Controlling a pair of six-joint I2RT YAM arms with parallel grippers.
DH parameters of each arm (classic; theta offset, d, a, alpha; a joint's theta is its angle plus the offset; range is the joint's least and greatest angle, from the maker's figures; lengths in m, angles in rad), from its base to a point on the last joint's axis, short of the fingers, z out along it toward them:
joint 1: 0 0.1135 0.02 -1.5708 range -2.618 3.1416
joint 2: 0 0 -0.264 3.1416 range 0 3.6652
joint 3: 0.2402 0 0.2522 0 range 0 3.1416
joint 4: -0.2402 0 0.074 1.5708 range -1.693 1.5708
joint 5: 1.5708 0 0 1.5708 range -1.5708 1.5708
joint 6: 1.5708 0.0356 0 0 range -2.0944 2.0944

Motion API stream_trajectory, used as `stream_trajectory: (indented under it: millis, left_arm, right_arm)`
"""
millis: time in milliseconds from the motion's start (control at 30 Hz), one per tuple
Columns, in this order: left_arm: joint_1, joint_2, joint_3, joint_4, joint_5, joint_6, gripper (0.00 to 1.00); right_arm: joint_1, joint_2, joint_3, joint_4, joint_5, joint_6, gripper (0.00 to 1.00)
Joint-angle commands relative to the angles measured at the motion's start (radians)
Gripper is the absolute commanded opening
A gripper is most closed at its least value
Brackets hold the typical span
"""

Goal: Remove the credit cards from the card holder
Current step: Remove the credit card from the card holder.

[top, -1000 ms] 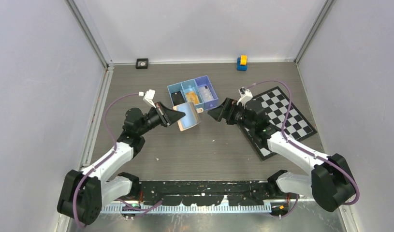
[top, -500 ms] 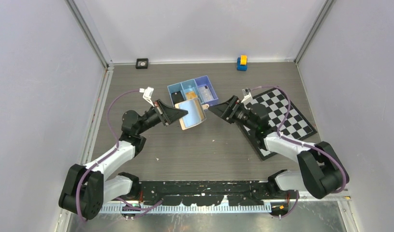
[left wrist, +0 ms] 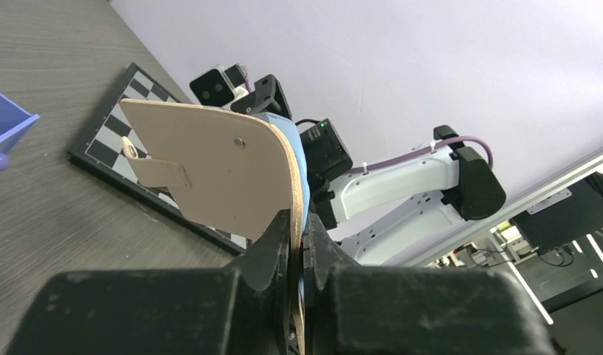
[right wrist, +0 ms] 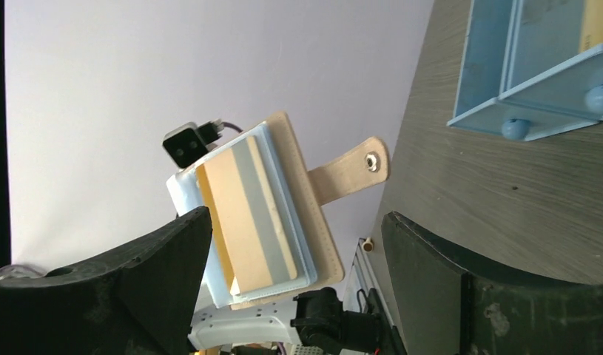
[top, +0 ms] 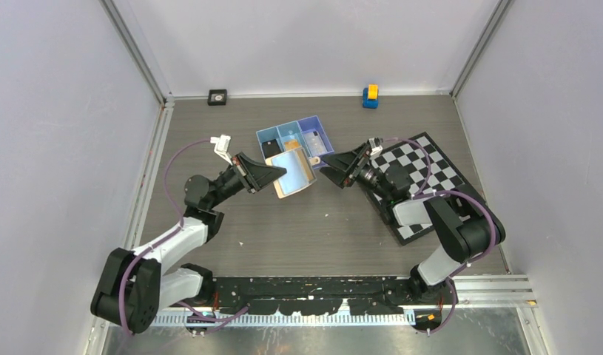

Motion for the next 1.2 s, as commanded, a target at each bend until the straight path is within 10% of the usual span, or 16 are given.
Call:
stream_trajectory:
  millis: [0,533,1167]
  left_arm:
    - [0.005,0.036,-0.015,0.208,-0.038,-0.069,0.0]
    - [0.005,0.077,-0.03,0.293,-0.069,-0.108,0.0]
    - [0.005,0.103,0.013,0.13,-0.018,-0.054,0.0]
  right_arm:
    - [0.029,0.012,0.026,0.121,-0.023,0.046,0.89]
    - [0.095,0.057,0.069,0.125,-0.038,0.053,0.89]
    - [0.015,-0.238,-0.014,-0.109,0.007,-0.176,0.63]
